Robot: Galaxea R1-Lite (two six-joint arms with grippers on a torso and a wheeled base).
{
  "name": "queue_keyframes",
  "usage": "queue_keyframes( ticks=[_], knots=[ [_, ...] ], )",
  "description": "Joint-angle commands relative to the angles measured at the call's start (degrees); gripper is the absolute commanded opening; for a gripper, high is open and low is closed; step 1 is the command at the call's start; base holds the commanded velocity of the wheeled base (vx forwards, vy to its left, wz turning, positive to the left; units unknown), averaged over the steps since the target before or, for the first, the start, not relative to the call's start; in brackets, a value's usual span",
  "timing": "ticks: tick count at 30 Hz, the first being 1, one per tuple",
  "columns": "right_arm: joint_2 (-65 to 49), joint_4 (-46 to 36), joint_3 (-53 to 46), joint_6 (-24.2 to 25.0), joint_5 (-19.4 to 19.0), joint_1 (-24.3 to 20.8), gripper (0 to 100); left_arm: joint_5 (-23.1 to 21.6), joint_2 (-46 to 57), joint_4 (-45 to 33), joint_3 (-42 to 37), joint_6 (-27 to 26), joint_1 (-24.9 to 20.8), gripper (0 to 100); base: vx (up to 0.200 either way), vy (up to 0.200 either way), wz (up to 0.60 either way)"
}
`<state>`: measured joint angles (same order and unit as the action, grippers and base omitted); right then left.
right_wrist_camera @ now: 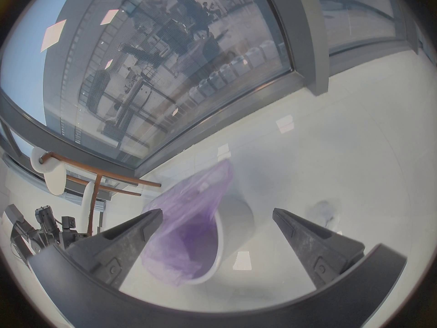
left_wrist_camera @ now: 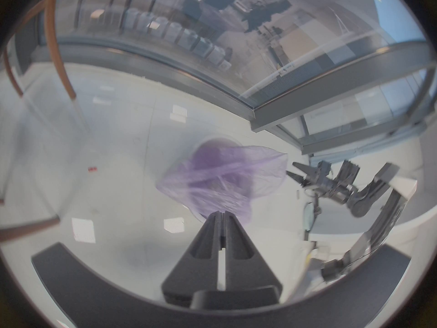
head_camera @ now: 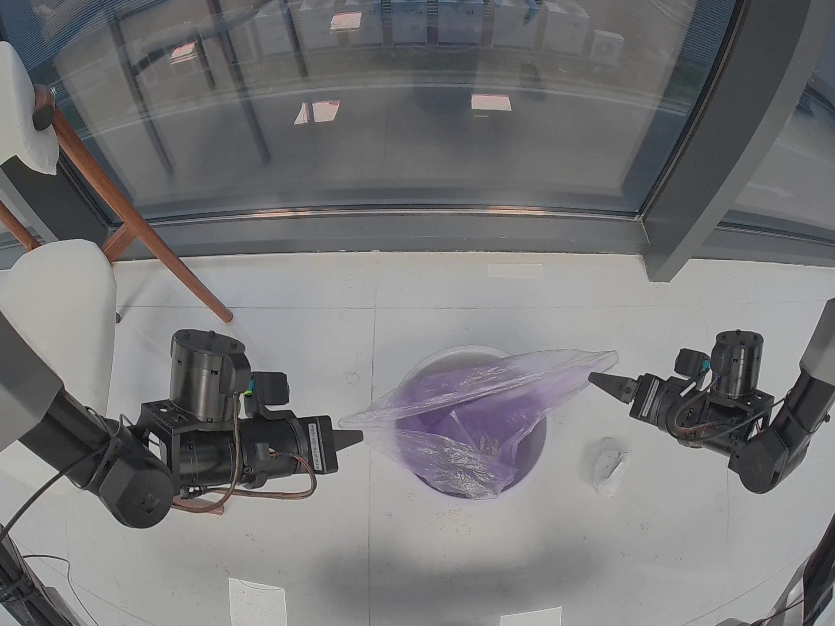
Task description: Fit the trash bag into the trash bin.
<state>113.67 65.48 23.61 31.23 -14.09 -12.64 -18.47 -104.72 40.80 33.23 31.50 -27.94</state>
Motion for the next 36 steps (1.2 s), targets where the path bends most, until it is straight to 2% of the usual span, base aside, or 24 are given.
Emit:
queue_keyframes(
  ticks=[1, 4, 5, 6, 9, 12, 17, 20, 31, 32, 36],
  knots=[
    [-2.8, 0.1, -5.5, 4.9, 0.6, -6.4, 100, 0.8, 2.3, 0.1, -0.9, 10.7, -6.8, 0, 0.000, 0.000, 0.00],
    [-2.5, 0.0, -5.4, 6.0, 2.2, -8.5, 100, 2.4, 1.8, -0.1, -0.1, 12.9, -8.5, 0, 0.000, 0.000, 0.00],
    [-0.9, 0.1, -4.8, 6.3, 4.5, -10.5, 100, 5.4, -1.1, -0.5, 0.2, 14.5, -11.3, 0, 0.000, 0.000, 0.00],
    [0.2, 0.2, -4.5, 6.3, 5.1, -11.0, 100, 6.6, -2.6, -0.6, 0.3, 15.0, -12.2, 0, 0.000, 0.000, 0.00],
    [2.9, 0.9, -2.9, 6.3, 5.7, -12.5, 100, 9.4, -6.0, -0.5, 1.7, 16.4, -14.3, 0, 0.000, 0.000, 0.00],
    [5.3, 1.3, -0.6, 6.3, 5.8, -13.4, 100, 9.8, -8.4, -0.5, 4.5, 19.0, -15.5, 0, 0.000, 0.000, 0.00],
    [7.1, 1.2, 3.5, 6.4, 6.4, -13.8, 100, 10.1, -11.4, -1.0, 9.5, 22.5, -15.8, 0, 0.000, 0.000, 0.00],
    [7.7, 1.2, 5.7, 6.5, 7.8, -13.9, 100, 13.0, -15.5, -2.1, 13.1, 22.7, -15.6, 0, 0.000, 0.000, 0.00],
    [7.2, 1.2, 5.2, 9.4, 10.4, -14.6, 100, 14.1, -14.6, -2.9, 12.0, 23.1, -15.8, 0, 0.000, 0.000, 0.00],
    [7.2, 1.2, 5.1, 9.5, 10.6, -14.6, 100, 14.0, -13.7, -3.0, 11.3, 22.6, -15.8, 100, 0.000, 0.000, 0.00],
    [7.2, 1.3, 4.7, 9.5, 10.7, -15.1, 100, 14.7, -13.1, -3.1, 10.2, 18.8, -15.8, 100, 0.000, 0.000, 0.00]
  ],
)
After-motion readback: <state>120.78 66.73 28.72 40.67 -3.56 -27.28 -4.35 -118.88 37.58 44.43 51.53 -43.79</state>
